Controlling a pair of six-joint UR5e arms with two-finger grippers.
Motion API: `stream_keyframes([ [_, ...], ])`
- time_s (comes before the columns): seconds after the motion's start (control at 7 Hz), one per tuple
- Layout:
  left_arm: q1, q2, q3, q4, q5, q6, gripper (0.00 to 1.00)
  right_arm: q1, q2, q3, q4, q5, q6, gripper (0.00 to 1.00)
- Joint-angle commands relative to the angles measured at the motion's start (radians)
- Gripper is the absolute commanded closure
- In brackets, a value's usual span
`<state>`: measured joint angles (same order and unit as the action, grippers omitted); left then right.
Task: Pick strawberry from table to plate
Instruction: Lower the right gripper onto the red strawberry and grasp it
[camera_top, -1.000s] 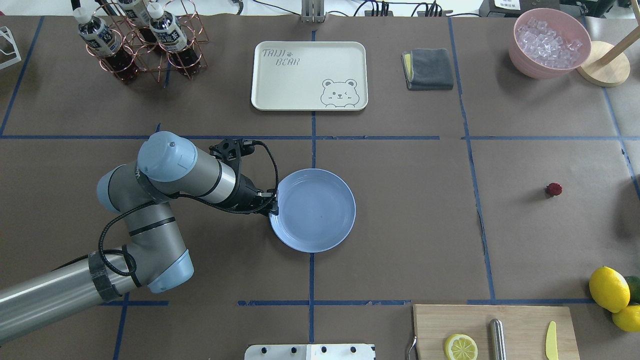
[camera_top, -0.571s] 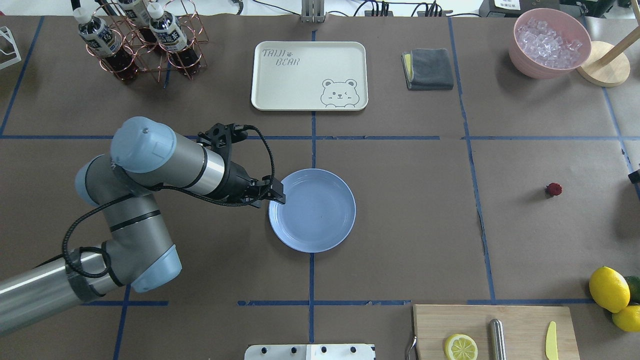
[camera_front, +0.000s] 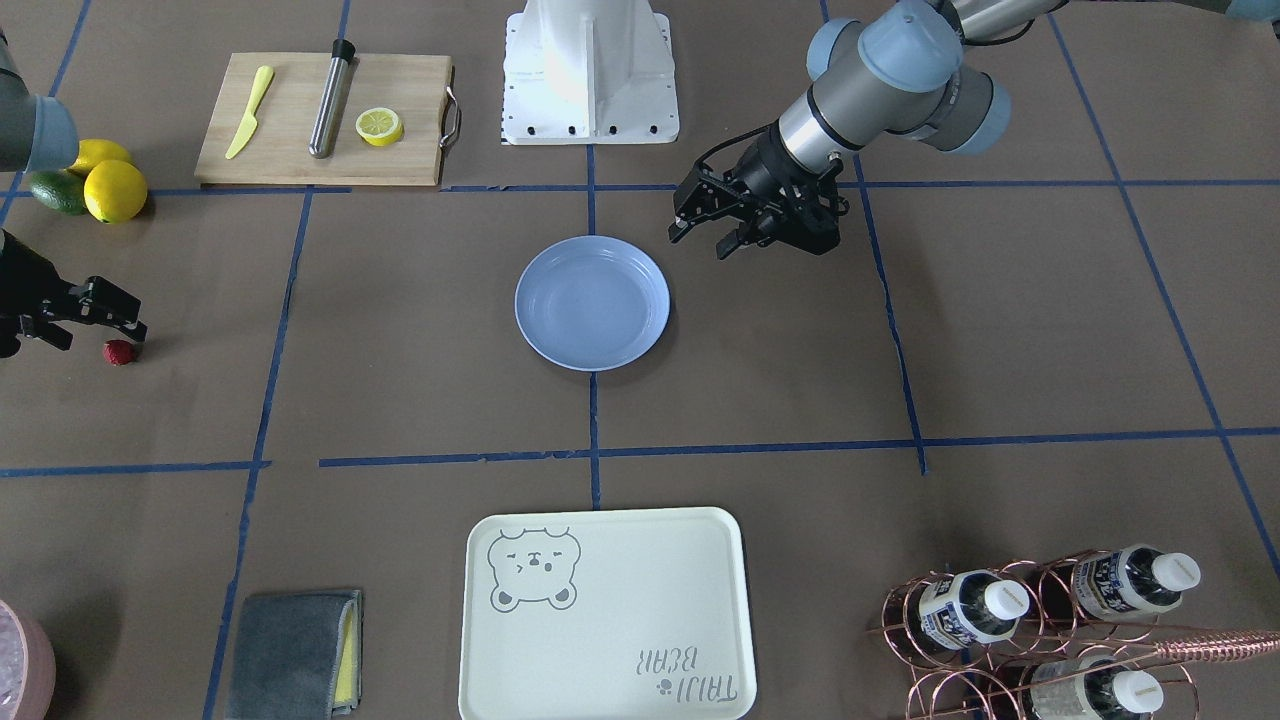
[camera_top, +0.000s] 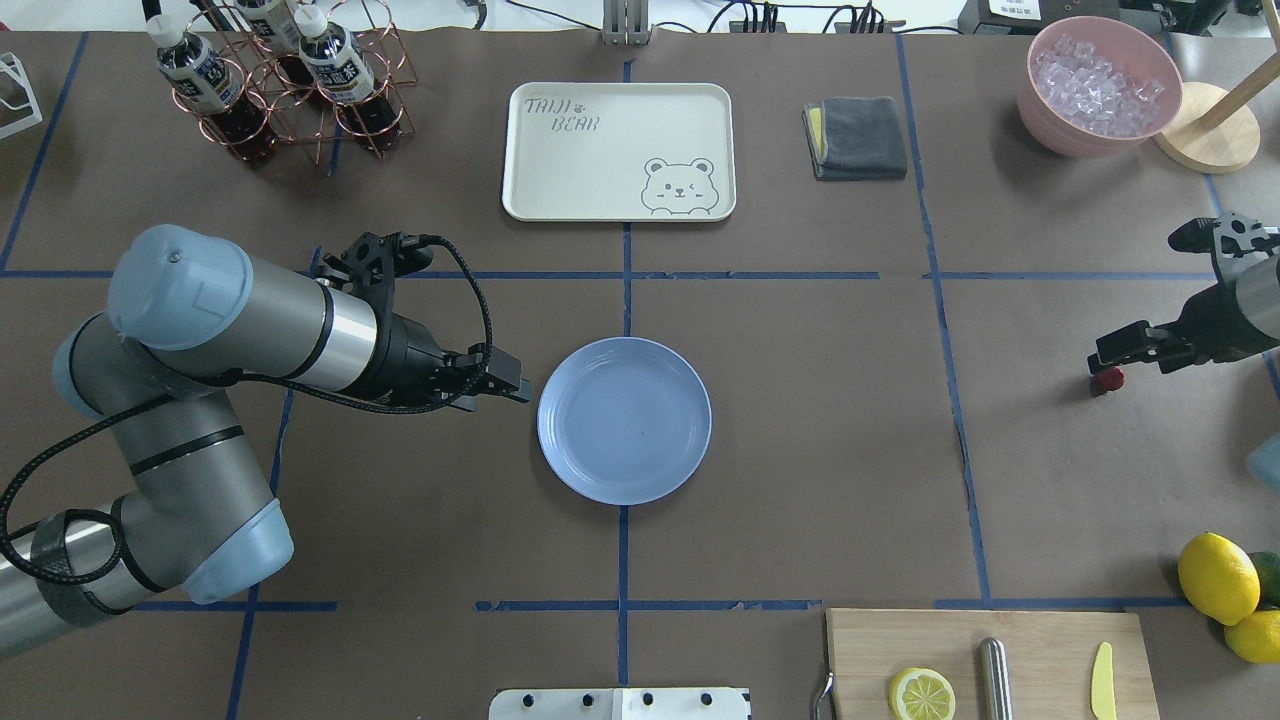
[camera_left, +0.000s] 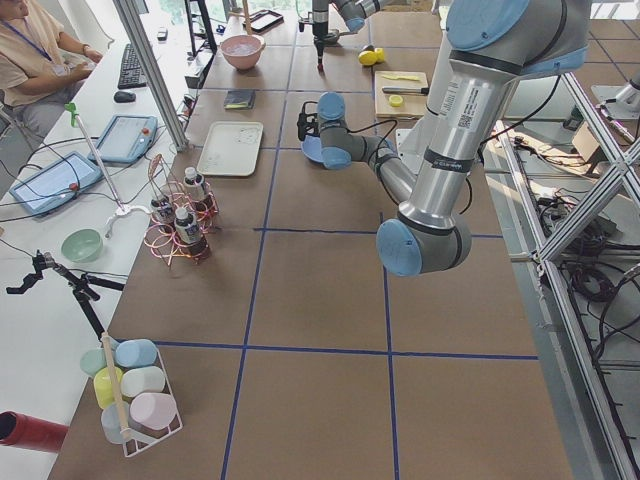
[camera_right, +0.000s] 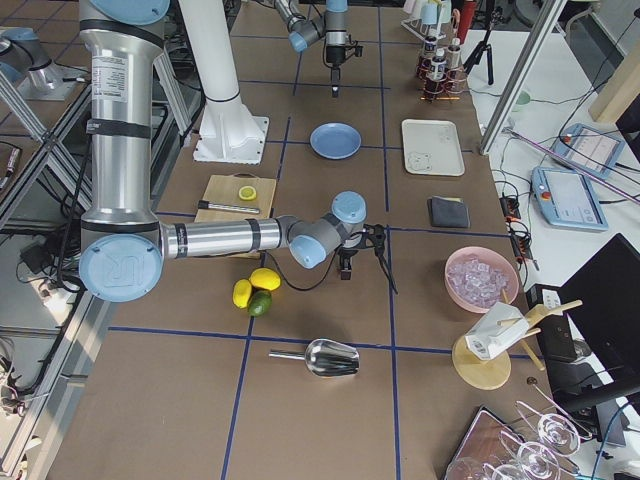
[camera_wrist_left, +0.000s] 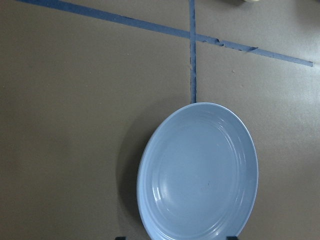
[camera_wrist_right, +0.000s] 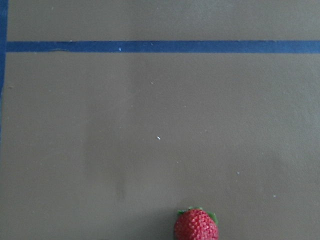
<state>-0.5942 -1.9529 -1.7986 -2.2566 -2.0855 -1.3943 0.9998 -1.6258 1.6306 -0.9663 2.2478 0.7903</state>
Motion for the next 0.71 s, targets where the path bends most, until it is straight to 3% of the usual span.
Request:
stream_keyframes([
  [0.0, -0.001, 0.002, -0.001, 0.000, 0.001, 0.000, 0.26, -0.022, 0.004, -0.020, 0.009, -0.048, 0.013, 0.00],
  [0.57, 0.001, 0.003, 0.007, 0.000, 0.004, 0.000, 0.25, -0.055, 0.009, -0.050, 0.014, -0.082, 0.012, 0.07],
])
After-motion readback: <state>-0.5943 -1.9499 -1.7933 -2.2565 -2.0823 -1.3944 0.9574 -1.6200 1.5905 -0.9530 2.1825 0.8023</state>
